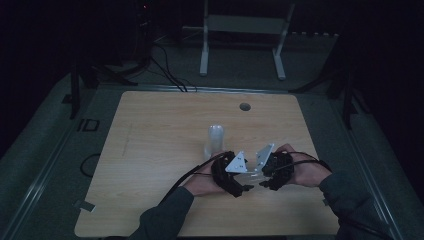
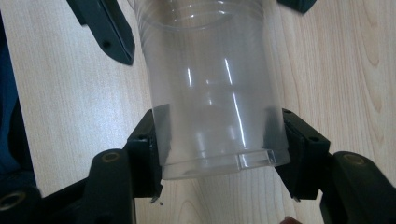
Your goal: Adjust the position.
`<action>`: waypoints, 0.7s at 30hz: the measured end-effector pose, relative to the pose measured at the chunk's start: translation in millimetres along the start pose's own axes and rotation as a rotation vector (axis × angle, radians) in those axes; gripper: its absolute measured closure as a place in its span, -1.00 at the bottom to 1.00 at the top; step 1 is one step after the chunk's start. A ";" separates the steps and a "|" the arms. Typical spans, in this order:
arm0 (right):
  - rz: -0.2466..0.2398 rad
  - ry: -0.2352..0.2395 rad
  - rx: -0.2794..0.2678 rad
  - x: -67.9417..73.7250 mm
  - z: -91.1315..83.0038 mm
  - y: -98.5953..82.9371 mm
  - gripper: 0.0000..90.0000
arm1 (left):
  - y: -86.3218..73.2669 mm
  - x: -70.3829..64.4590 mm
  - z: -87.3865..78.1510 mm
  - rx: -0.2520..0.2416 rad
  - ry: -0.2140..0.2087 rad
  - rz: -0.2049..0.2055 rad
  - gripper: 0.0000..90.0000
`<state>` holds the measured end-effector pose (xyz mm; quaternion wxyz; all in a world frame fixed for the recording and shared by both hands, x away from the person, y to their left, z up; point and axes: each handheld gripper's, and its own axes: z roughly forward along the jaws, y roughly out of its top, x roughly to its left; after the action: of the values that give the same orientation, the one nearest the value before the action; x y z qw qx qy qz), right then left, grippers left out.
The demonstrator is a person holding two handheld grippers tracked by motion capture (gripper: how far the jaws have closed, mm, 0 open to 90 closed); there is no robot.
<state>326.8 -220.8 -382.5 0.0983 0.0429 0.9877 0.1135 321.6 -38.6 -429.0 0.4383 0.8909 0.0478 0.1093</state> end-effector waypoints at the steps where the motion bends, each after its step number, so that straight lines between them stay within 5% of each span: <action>1: 0.001 -0.005 0.000 -0.4 0.1 -0.5 -0.08 | 0.7 0.9 -2.8 -0.013 0.007 -0.006 -0.61; 21: 0.153 -0.088 -0.011 -8.9 5.6 -18.9 -0.07 | -0.2 7.2 -15.0 -0.070 0.072 -0.043 -0.56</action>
<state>335.5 -238.9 -390.7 0.1328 0.1227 0.9757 0.1240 325.0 -25.6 -419.2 0.4693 0.8694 0.0788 0.1332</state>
